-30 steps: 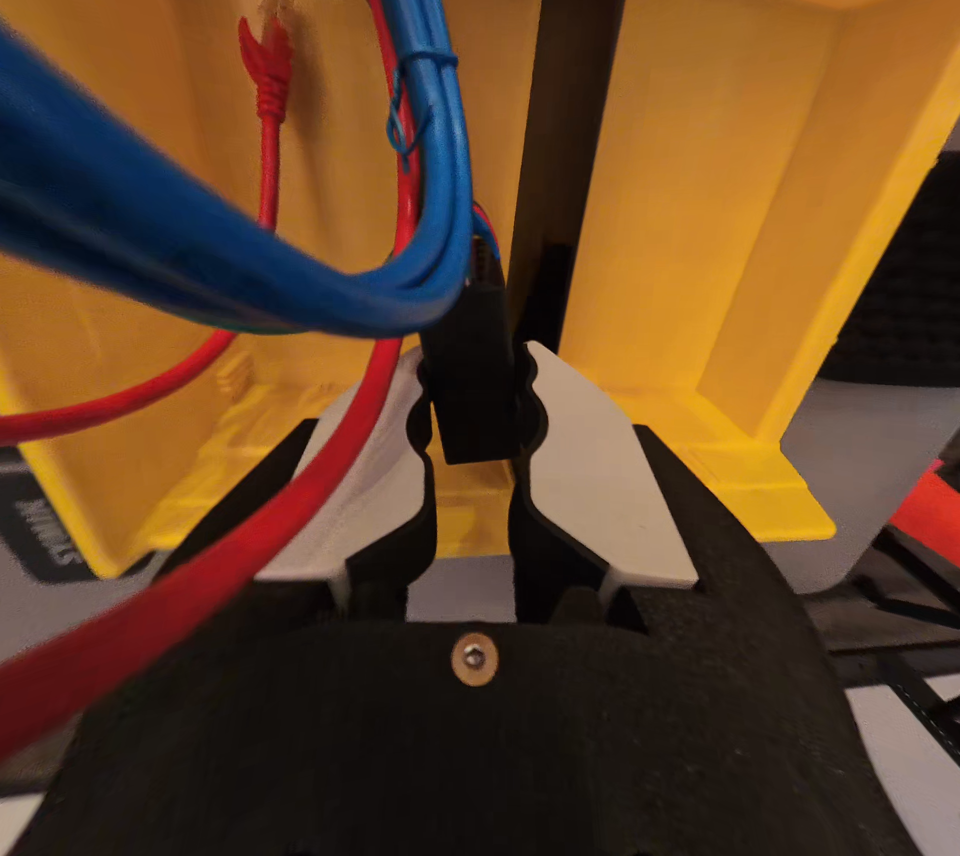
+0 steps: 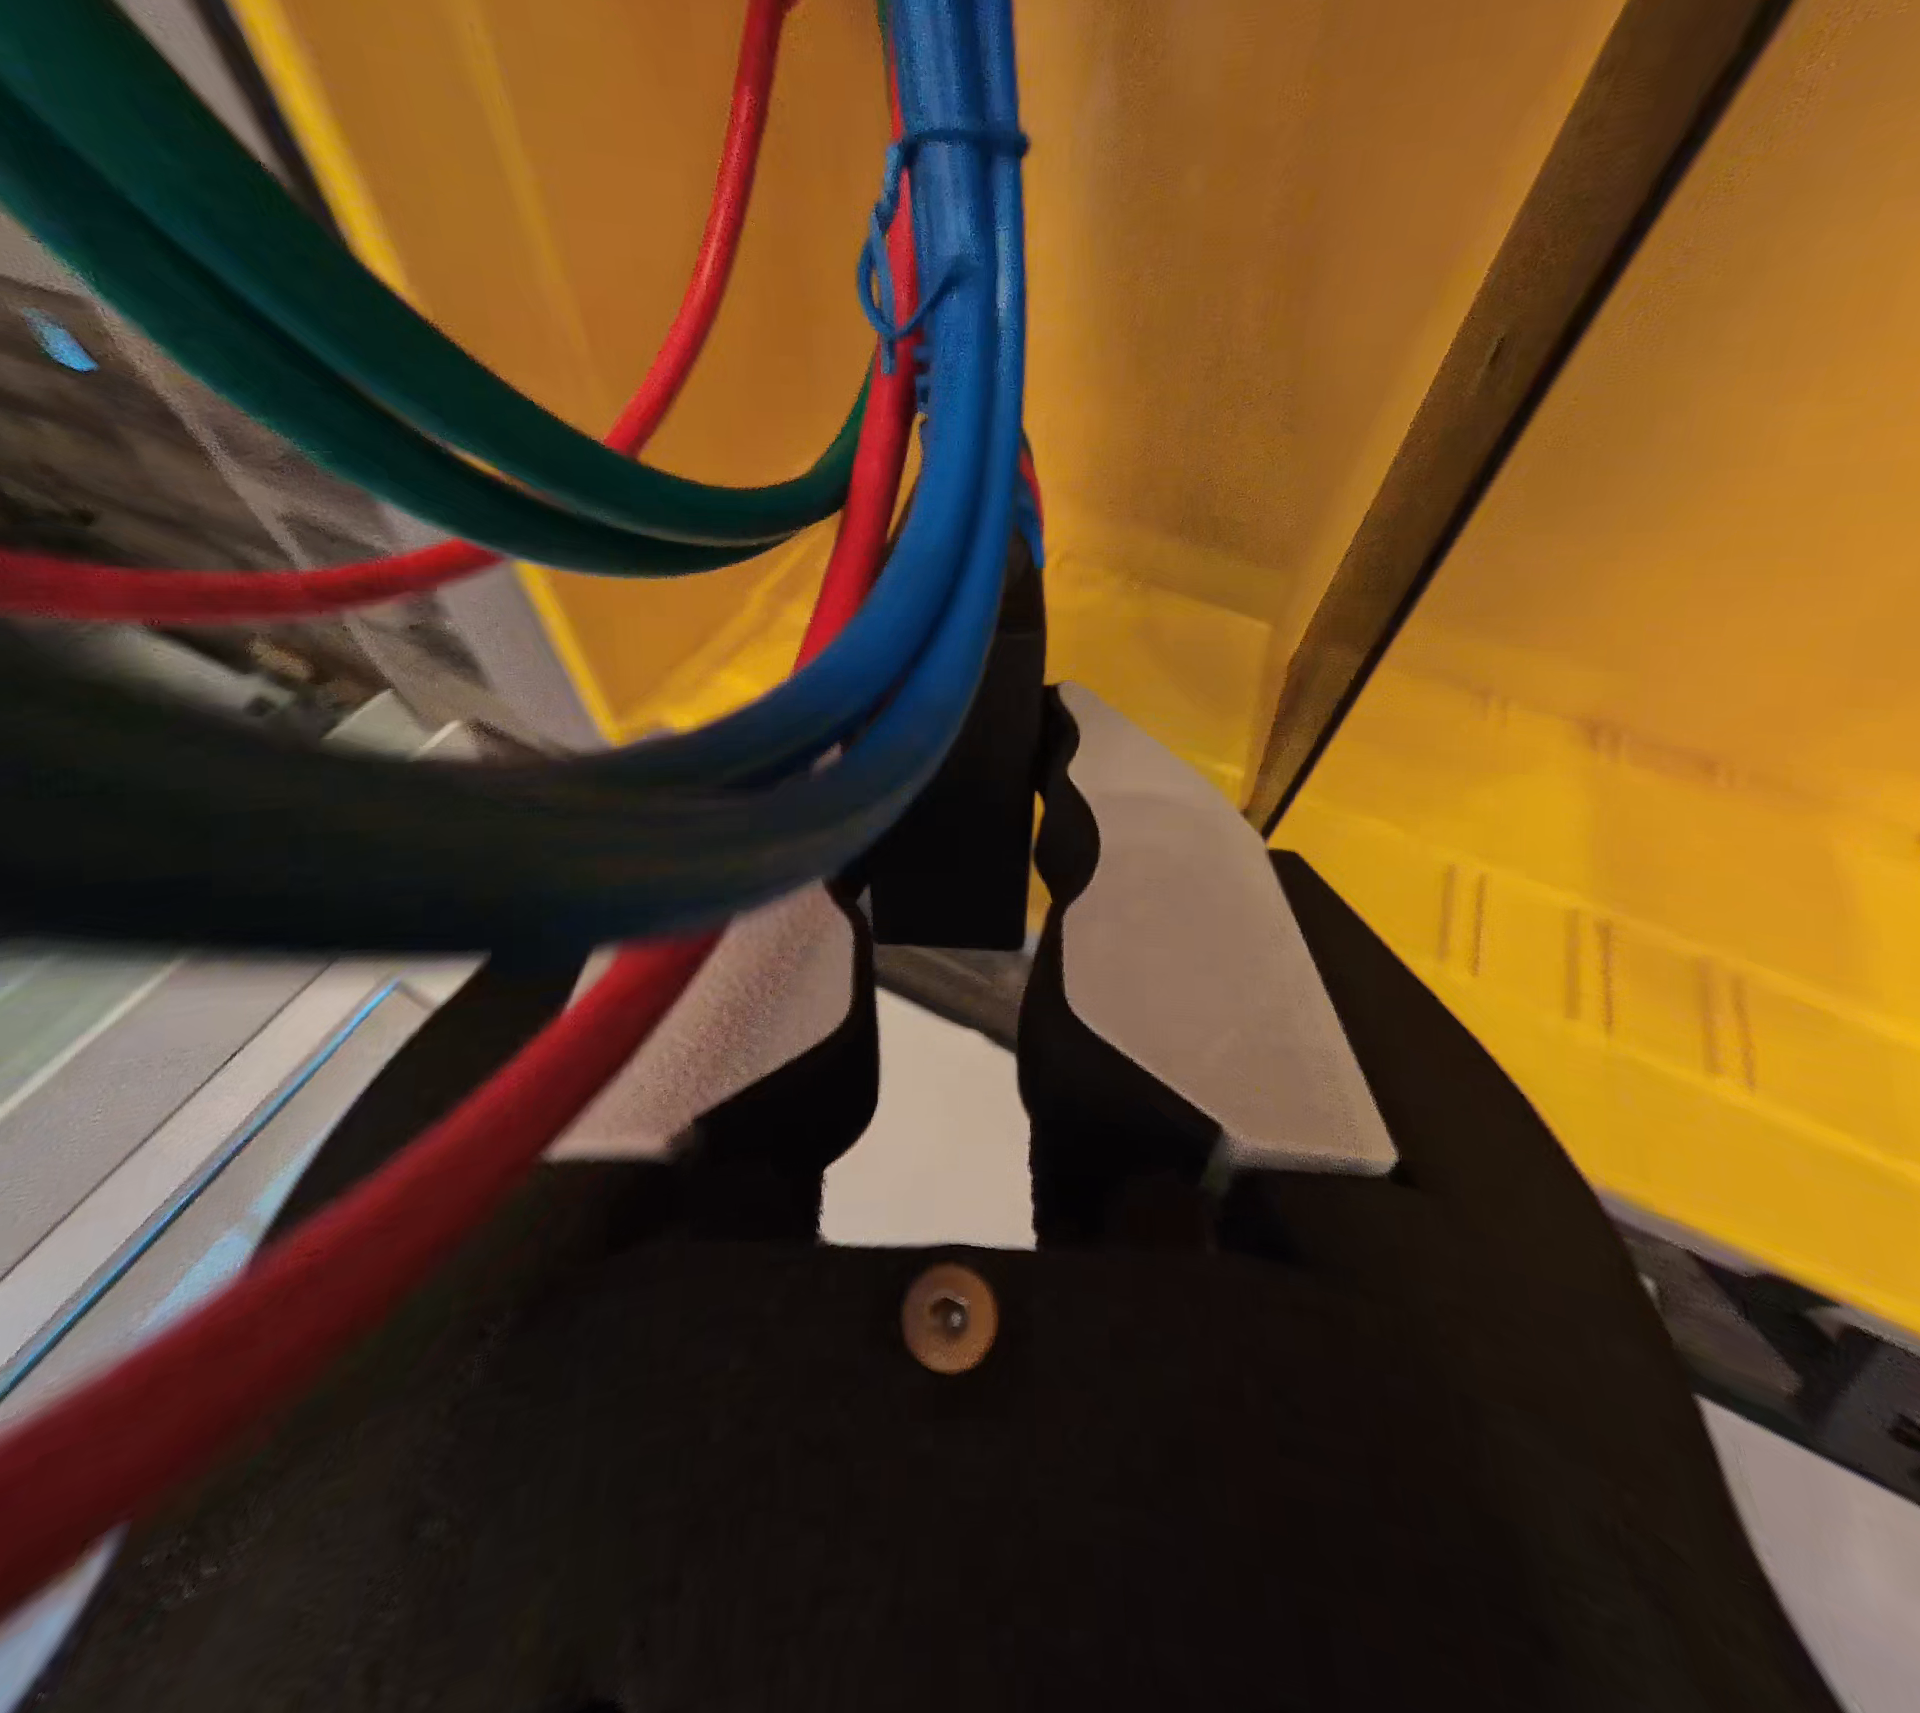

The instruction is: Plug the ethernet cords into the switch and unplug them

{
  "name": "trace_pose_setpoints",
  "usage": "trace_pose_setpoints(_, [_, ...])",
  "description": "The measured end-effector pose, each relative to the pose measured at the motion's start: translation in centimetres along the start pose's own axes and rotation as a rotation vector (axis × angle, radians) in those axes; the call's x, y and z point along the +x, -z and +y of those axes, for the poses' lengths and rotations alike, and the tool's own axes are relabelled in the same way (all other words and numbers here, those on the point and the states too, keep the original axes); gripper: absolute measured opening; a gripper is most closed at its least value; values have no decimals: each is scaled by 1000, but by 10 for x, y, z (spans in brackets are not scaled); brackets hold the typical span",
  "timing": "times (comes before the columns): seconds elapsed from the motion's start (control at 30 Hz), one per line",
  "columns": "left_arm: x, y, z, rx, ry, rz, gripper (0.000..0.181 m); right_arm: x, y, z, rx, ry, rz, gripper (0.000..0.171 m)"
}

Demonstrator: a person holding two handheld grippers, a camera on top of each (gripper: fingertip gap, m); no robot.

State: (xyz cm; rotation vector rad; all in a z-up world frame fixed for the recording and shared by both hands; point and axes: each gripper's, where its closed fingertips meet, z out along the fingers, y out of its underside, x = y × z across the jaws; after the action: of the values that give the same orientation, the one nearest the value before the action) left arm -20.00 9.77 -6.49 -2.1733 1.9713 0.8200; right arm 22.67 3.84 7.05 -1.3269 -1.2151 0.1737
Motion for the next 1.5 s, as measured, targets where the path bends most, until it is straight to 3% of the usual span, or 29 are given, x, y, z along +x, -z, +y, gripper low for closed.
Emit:
trace_pose_setpoints(0.03, [-3, 9, 2, -11, -4, -25, 27, -2, -1, -1, 4, 2, -8, 32])
trace_pose_setpoints(0.4, [-22, 151, 4, -92, -24, -255, 28, -28, 0, -37, 82, 84, -52, 32])
trace_pose_setpoints(0.57, [6, 215, -33, -5, -21, -157, 28, -33, 17, -64, 178, 63, -72, 32])
trace_pose_setpoints(0.73, [48, 252, -89, 101, -90, 19, 28, -41, 42, -99, 358, -28, -150, 38])
trace_pose_setpoints(0.8, [57, 258, -108, 117, -101, 64, 27, -42, 51, -111, 419, -87, -176, 50])
trace_pose_setpoints(0.93, [61, 259, -137, 112, -142, 82, 28, -31, 60, -123, 489, -177, -137, 58])
trace_pose_setpoints(1.03, [64, 255, -155, 109, -162, 94, 28, -31, 51, -117, 470, -263, -173, 74])
trace_pose_setpoints(1.17, [66, 247, -172, 112, -182, 105, 28, -39, 29, -101, 380, -353, -247, 73])
trace_pose_setpoints(1.3, [71, 240, -184, 117, -206, 111, 28, -37, -1, -59, 123, -332, -160, 65])
trace_pose_setpoints(1.37, [73, 235, -187, 112, -205, 113, 28, -48, -6, -50, 67, -344, -229, 28])
trace_pose_setpoints(1.4, [75, 233, -187, 108, -209, 118, 28, -54, -7, -49, 61, -359, -272, 18])
trace_pose_setpoints(1.5, [87, 223, -189, 114, -209, 170, 29, -62, -12, -39, 1, -403, -331, 13])
